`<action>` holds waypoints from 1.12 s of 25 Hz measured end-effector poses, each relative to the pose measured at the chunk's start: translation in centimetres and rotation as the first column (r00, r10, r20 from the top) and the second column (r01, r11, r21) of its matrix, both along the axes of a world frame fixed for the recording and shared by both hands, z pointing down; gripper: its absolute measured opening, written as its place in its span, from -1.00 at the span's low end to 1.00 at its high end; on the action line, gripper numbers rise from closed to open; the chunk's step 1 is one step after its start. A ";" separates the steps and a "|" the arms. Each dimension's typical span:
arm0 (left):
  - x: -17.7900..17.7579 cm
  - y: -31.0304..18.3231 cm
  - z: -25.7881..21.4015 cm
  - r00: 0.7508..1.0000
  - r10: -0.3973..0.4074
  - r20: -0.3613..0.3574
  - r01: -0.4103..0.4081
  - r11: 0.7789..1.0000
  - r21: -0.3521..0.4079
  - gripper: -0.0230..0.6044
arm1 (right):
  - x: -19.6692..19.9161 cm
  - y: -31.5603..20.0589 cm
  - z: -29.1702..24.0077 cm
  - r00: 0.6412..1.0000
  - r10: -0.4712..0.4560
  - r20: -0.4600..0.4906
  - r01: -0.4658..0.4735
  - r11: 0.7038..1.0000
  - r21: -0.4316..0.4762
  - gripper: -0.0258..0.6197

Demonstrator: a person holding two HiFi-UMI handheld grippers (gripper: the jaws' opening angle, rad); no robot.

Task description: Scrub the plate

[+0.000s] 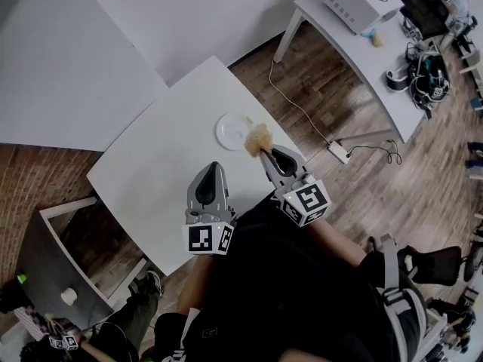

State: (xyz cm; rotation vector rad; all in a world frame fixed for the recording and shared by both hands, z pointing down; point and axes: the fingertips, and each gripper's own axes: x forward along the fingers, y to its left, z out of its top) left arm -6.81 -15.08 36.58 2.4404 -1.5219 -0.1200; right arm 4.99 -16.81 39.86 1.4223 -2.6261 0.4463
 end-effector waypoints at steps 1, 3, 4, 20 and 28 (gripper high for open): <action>0.0 0.0 0.0 1.000 0.001 0.002 -0.001 1.000 0.002 -0.92 | 0.0 0.0 0.0 1.000 0.001 0.001 -0.001 1.000 0.001 -0.79; 0.1 -0.1 -0.1 1.000 0.005 0.005 -0.005 1.000 0.003 -0.92 | 0.0 -0.1 -0.1 1.000 0.002 0.001 -0.002 1.000 0.004 -0.79; 0.2 -0.1 -0.1 1.000 0.007 0.007 -0.007 1.000 0.004 -0.92 | 0.0 -0.1 -0.2 1.000 0.002 0.002 -0.002 1.000 0.005 -0.79; 0.5 0.5 -0.3 1.000 0.013 0.005 -0.013 1.000 0.002 -0.92 | 0.0 0.5 -0.4 1.000 -0.002 0.005 0.002 1.000 0.007 -0.79; 0.4 0.8 -0.4 1.000 0.011 0.003 -0.011 1.000 0.002 -0.92 | -0.3 0.8 -0.5 1.000 -0.012 -0.003 0.012 1.000 0.009 -0.79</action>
